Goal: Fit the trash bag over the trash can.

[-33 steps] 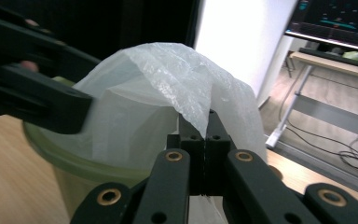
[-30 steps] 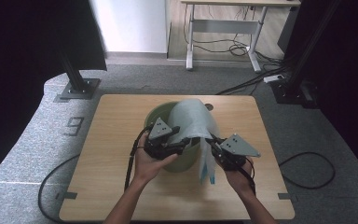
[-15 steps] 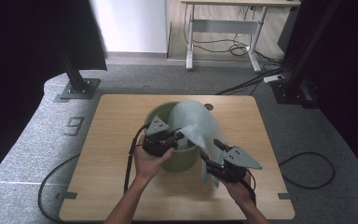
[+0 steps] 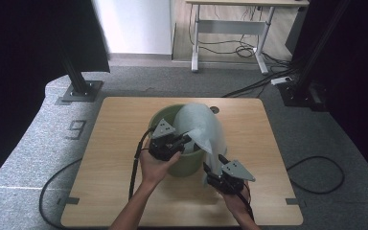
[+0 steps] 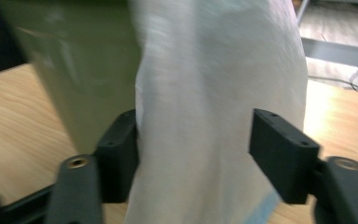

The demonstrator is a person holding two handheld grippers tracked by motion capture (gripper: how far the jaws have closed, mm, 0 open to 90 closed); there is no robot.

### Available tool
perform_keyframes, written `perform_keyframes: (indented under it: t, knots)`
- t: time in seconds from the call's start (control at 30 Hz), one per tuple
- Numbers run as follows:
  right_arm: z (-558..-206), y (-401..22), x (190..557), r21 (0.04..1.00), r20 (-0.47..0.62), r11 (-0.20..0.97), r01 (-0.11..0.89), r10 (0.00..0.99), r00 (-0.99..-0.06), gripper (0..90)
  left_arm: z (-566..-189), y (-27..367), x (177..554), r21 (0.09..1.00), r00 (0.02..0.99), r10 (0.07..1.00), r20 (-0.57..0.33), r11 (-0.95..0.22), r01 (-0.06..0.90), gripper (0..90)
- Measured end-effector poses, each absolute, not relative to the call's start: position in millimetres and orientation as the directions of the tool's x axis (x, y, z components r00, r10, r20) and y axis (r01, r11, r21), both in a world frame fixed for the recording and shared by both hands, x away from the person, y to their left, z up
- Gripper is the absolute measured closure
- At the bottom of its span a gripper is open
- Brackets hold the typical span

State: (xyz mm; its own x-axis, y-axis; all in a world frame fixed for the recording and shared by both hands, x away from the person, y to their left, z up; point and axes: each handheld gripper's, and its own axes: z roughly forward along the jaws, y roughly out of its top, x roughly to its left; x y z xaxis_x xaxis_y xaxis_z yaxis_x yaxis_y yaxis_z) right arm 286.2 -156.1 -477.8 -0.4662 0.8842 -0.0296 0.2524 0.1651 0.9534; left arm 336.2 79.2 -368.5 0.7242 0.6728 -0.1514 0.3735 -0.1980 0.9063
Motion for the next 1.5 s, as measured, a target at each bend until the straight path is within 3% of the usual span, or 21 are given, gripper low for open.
perform_keyframes:
  t: [0.07,0.1,0.13,0.17,0.2,0.23,0.27,0.3,0.57,0.63,0.7,0.73,0.83,1.03,1.23,1.43,1.47,1.5]
  knots:
    - [-479,-158,288,0.950,-0.027,0.166,0.263,0.887,-0.460,42.2,-368,81,336,0.907,0.724,0.672,-0.156,-0.192,0.374,85.9]
    - [-481,-161,290,0.949,-0.021,0.164,0.269,0.886,-0.464,49.5,-368,82,336,0.909,0.725,0.671,-0.157,-0.190,0.372,85.9]
    - [-481,-167,290,0.953,-0.028,0.165,0.253,0.881,-0.472,66.0,-368,83,335,0.909,0.726,0.670,-0.156,-0.190,0.371,86.0]
    - [-481,-167,290,0.953,-0.028,0.165,0.253,0.881,-0.472,66.0,-368,83,335,0.909,0.726,0.670,-0.156,-0.190,0.371,86.0]
    - [-477,-173,290,0.960,-0.030,0.155,0.233,0.885,-0.464,76.7,-368,83,334,0.909,0.728,0.669,-0.153,-0.194,0.369,86.0]
    - [-477,-173,290,0.960,-0.030,0.155,0.233,0.885,-0.464,76.7,-368,83,334,0.909,0.728,0.669,-0.153,-0.194,0.369,86.0]
    - [-468,-181,290,0.970,-0.030,0.135,0.202,0.891,-0.452,85.1,-368,84,334,0.909,0.729,0.667,-0.151,-0.196,0.368,86.0]
    - [-464,-184,290,0.973,-0.034,0.133,0.190,0.893,-0.449,87.6,-368,85,333,0.909,0.731,0.665,-0.150,-0.198,0.367,86.0]
    - [-411,-195,291,0.992,-0.068,0.106,0.062,0.894,-0.443,88.6,-367,99,328,0.921,0.751,0.649,-0.120,-0.210,0.328,82.5]
    - [-387,-189,292,0.993,-0.104,0.120,0.007,0.887,-0.450,88.5,-367,104,328,0.923,0.745,0.656,-0.121,-0.202,0.328,77.3]
    - [-381,-186,293,0.992,-0.117,0.127,-0.009,0.884,-0.453,88.6,-367,109,327,0.931,0.740,0.663,-0.113,-0.190,0.312,62.7]
    - [-376,-184,293,0.991,-0.128,0.135,-0.018,0.879,-0.459,88.6,-366,110,325,0.937,0.724,0.685,-0.081,-0.195,0.290,62.7]
    - [-365,-174,299,0.985,-0.159,0.172,-0.017,0.864,-0.478,88.5,-360,110,319,0.942,0.714,0.700,-0.021,-0.227,0.249,42.3]
    - [-369,-164,304,0.976,-0.186,0.219,0.004,0.842,-0.507,88.5,-349,106,314,0.945,0.710,0.704,0.012,-0.240,0.222,32.0]
    - [-372,-168,307,0.977,-0.167,0.211,0.028,0.842,-0.513,88.5,-344,98,314,0.946,0.725,0.689,0.008,-0.241,0.218,32.9]
    - [-368,-172,302,0.980,-0.168,0.201,0.009,0.843,-0.511,88.5,-351,89,324,0.926,0.734,0.679,0.008,-0.282,0.250,49.0]
    - [-365,-173,298,0.979,-0.179,0.205,-0.005,0.842,-0.509,88.5,-354,87,327,0.924,0.726,0.687,0.005,-0.281,0.260,59.7]
    - [-365,-173,298,0.979,-0.179,0.205,-0.005,0.842,-0.509,88.5,-354,87,327,0.924,0.726,0.687,0.005,-0.281,0.260,64.7]
